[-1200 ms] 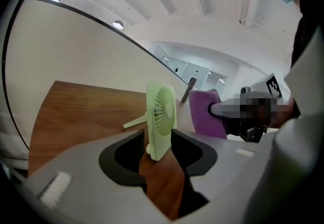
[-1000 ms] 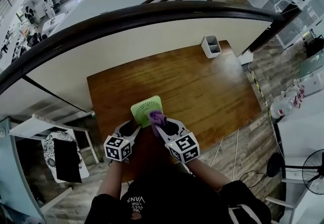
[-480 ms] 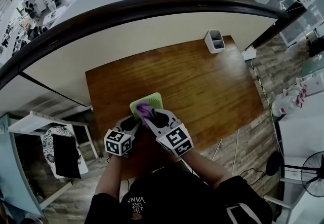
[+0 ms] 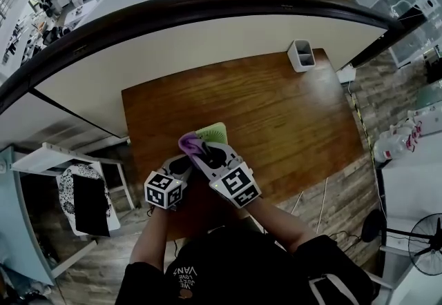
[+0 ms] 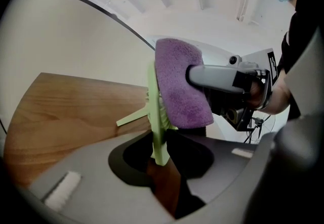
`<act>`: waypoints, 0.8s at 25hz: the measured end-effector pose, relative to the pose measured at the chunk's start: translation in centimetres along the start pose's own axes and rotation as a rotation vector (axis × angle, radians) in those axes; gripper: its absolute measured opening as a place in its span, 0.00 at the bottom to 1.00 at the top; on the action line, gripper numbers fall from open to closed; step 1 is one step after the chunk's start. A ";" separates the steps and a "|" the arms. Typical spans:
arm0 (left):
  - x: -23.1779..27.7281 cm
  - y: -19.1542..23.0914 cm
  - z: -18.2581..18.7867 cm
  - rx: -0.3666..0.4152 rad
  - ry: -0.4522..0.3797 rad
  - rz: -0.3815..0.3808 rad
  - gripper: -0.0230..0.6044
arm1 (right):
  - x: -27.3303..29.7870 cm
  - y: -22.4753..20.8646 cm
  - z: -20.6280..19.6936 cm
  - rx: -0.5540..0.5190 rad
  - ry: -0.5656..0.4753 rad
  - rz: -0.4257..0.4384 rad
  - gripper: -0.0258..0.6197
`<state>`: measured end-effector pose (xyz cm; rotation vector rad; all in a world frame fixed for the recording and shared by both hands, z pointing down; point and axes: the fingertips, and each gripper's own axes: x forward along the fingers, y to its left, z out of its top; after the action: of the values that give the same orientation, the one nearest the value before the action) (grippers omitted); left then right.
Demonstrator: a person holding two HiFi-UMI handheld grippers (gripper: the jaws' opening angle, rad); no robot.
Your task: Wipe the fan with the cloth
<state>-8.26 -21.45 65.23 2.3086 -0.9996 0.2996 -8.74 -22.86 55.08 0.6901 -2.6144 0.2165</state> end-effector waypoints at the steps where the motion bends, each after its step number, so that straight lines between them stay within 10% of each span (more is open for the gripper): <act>1: 0.0 0.0 0.0 0.002 0.001 -0.002 0.19 | -0.1 -0.2 -0.1 0.003 0.001 -0.004 0.18; 20: -0.1 0.0 -0.1 0.034 0.025 -0.015 0.19 | -6.6 -9.5 -3.8 0.181 0.025 -0.274 0.18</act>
<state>-8.38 -21.30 65.30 2.3367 -0.9717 0.3407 2.57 -27.29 55.97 1.0896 -2.4616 0.3780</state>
